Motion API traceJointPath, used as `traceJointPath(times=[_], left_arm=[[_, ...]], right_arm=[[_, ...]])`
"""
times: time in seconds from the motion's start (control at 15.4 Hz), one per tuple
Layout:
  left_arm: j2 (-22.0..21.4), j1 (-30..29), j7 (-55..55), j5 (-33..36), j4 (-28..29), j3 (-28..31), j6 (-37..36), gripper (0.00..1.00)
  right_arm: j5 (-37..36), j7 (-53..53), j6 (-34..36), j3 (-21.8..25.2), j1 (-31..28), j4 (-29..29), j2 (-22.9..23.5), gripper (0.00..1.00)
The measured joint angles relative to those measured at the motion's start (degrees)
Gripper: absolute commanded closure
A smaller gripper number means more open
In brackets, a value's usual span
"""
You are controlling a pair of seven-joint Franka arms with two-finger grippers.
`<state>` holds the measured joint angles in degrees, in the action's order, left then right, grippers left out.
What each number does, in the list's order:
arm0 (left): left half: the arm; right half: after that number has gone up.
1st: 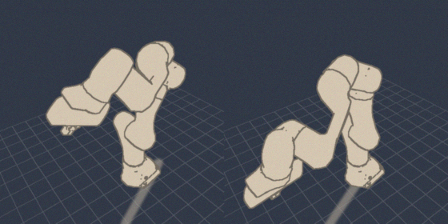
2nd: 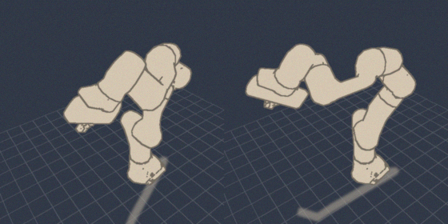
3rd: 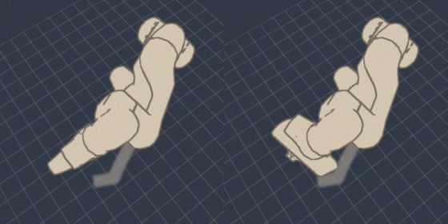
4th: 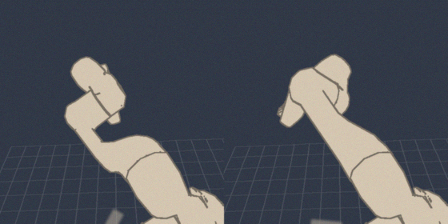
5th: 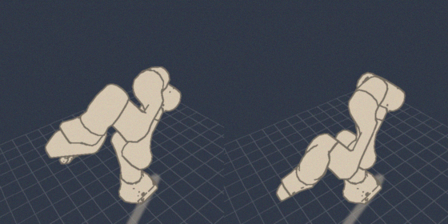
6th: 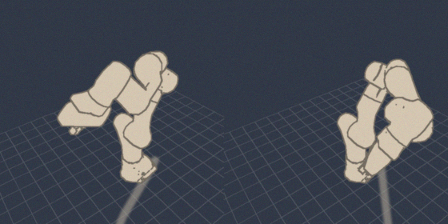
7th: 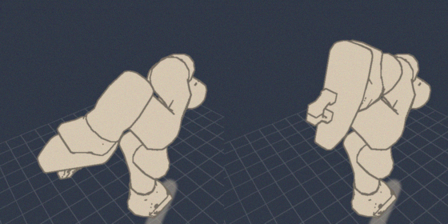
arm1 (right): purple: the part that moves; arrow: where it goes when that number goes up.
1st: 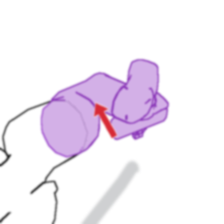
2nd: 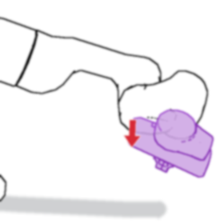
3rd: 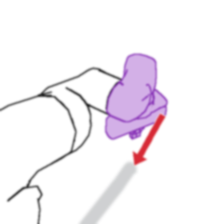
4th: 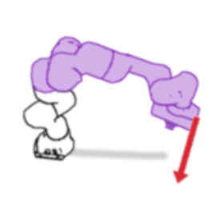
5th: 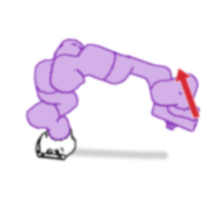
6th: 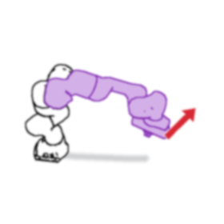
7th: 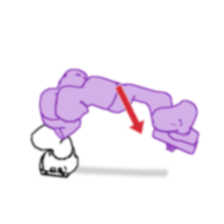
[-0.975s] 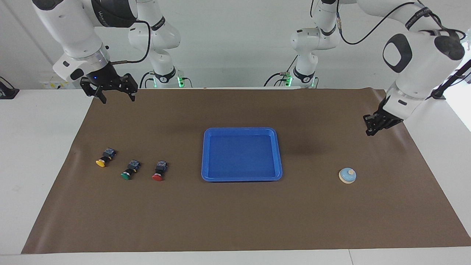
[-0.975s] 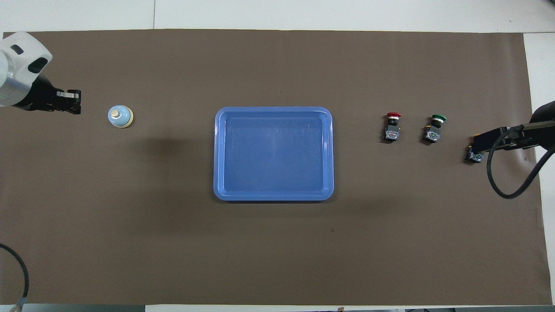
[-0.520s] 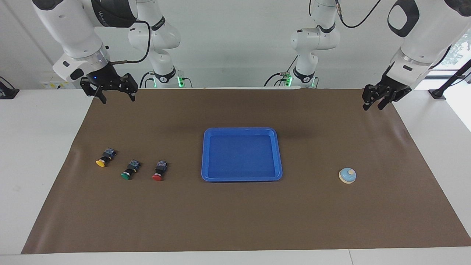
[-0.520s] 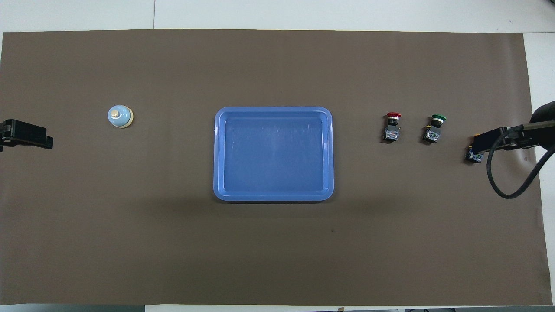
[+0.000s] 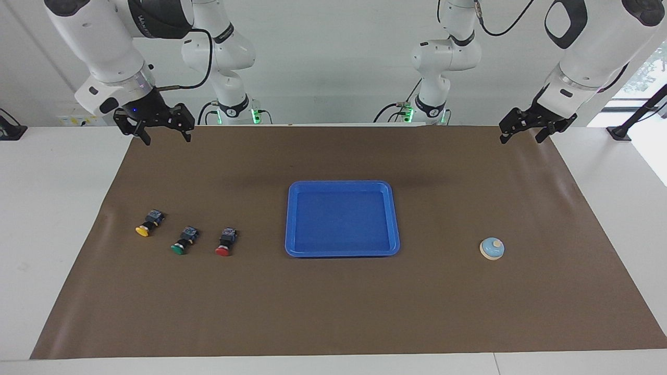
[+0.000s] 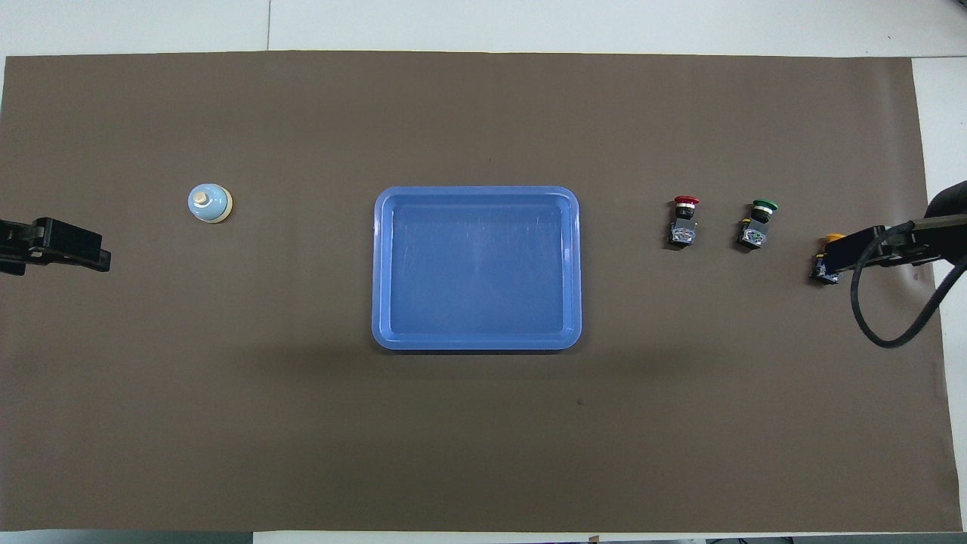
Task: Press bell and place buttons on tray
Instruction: 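Lift the left gripper off the bell and draw it back, then reach the right gripper to the red-capped button and grasp it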
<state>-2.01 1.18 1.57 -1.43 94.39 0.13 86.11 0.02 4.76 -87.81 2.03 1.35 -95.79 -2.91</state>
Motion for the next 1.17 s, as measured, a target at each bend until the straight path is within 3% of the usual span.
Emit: traceJointPath(times=[0.45, 0.84, 1.17], left_arm=[[0.0, 0.0, 0.0, 0.0, 0.1, 0.0, -0.6, 0.0], [-0.2, -0.2, 0.0, 0.0, 0.1, 0.5, -0.6, 0.0], [-0.2, -0.1, 0.0, 0.0, 0.1, 0.5, -0.6, 0.0]], right_arm=[[0.0, -1.6, -1.2, 0.0, 0.4, -0.5, -0.2, 0.0], [0.0, -10.0, -17.1, -0.2, 4.4, -14.2, -1.3, 0.0], [0.0, -13.8, -30.9, -0.3, 6.2, -19.5, 4.9, 0.0]])
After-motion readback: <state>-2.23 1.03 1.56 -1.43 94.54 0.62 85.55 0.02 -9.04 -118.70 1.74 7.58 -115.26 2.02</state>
